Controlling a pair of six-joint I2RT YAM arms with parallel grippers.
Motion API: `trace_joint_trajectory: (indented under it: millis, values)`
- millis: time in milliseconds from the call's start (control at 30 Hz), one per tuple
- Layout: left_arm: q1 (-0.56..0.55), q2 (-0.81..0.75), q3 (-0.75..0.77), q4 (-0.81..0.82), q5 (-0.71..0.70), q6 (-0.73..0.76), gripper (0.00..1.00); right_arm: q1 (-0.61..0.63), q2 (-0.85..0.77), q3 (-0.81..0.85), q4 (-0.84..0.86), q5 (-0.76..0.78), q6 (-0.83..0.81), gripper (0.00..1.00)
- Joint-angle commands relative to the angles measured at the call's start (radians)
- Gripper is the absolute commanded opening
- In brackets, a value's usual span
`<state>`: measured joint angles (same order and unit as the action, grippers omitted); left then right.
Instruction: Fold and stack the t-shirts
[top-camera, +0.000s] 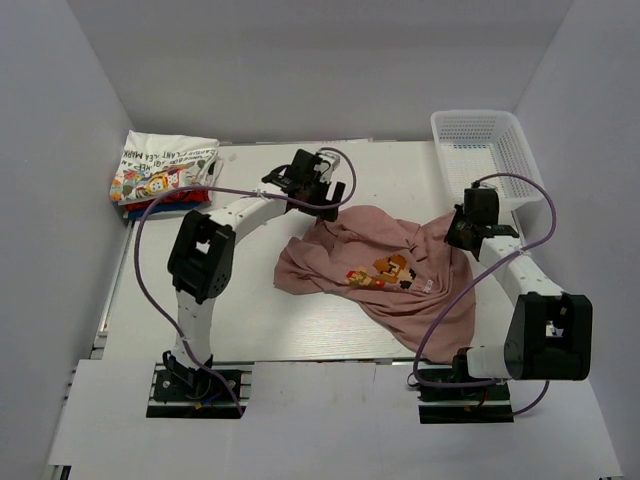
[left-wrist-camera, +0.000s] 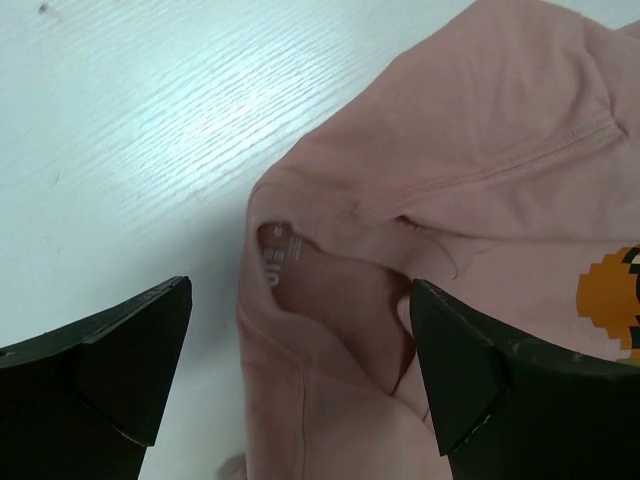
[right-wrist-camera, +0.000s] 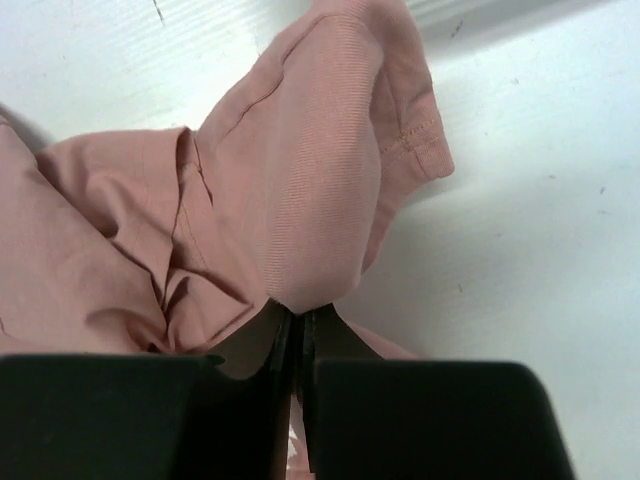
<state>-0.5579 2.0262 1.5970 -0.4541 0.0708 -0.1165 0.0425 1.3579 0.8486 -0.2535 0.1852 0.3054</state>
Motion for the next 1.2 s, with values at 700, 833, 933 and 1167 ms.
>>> trace_joint_trajectory:
  millis: [700,833,933,1167]
  values:
    - [-0.017,0.01,0.018,-0.009,0.208,0.031,0.0,-0.003,-0.194,0.107,-0.086,0.033,-0.014,0.0]
    - [-0.017,-0.182,-0.063,0.201,0.106,-0.008,0.0,0.0,-0.233,0.197,-0.086,-0.018,-0.025,0.0]
    - [-0.031,-0.354,-0.051,0.301,0.06,0.001,0.0,0.007,-0.24,0.323,-0.098,-0.052,-0.028,0.0]
    - [-0.031,-0.685,-0.092,0.413,-0.083,0.006,0.0,0.014,-0.344,0.578,-0.093,-0.154,-0.126,0.0]
